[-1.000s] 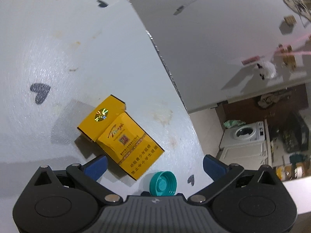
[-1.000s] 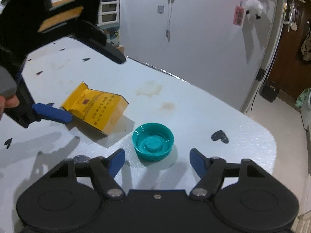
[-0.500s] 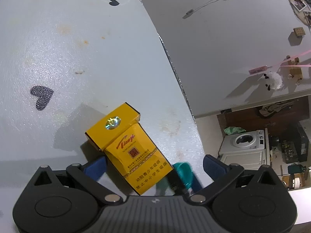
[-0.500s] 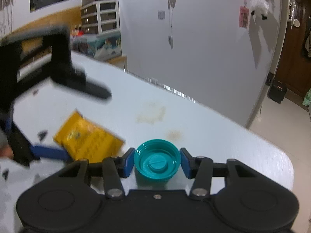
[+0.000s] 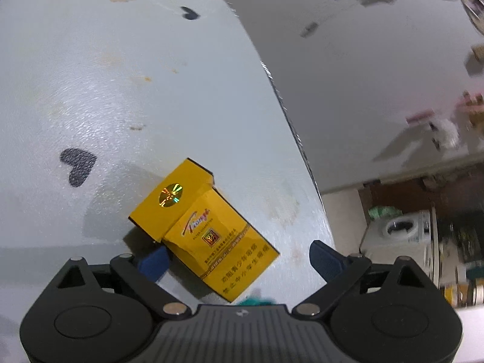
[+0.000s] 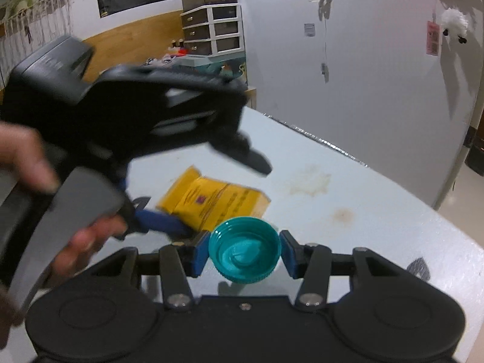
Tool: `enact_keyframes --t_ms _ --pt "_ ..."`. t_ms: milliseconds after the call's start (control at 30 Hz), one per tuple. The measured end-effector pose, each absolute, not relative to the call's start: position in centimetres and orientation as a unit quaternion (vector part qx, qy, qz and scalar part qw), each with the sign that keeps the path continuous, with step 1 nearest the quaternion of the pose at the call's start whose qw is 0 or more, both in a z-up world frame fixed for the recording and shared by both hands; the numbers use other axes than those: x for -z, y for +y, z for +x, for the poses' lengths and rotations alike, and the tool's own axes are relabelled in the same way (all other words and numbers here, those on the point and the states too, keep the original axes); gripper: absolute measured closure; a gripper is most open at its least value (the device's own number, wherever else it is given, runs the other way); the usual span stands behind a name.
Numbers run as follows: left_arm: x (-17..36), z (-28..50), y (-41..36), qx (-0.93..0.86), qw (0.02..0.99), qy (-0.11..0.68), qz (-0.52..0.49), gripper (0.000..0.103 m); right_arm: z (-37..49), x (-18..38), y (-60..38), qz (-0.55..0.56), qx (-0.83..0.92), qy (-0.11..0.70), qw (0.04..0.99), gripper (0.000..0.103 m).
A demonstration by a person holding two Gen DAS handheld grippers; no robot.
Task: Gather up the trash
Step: 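Grasp the yellow cigarette box with the left tool while the right tool grasps the teal cap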
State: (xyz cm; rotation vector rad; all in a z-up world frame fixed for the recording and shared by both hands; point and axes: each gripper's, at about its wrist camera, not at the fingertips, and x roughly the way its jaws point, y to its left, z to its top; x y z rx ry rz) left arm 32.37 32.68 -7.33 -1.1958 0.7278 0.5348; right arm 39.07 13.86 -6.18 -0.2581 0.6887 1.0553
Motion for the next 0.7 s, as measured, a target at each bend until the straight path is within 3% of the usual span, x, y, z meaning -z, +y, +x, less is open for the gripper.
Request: enact_keyframes --t_ms 300,400,567,700 --pt "6.3 35.9 32.2 -0.315 0.726 0.353 -0.499 0.008 37.3 6.8 9.7 -0.084 -0.454 0.346 0.817 0.053" --pt "5.9 37.6 31.5 -0.323 0.748 0.381 -0.436 0.015 37.3 7.1 8.4 -0.084 -0.436 0.352 0.824 0.053" --pt "5.6 39.0 30.5 -0.33 0.773 0.416 -0.346 0.041 37.0 7.2 6.0 -0.076 -0.411 0.356 0.836 0.053" --pt "5.7 37.9 29.9 -0.294 0.8 0.432 -0.294 0.047 36.8 7.0 4.7 -0.068 -0.399 0.359 0.841 0.053"
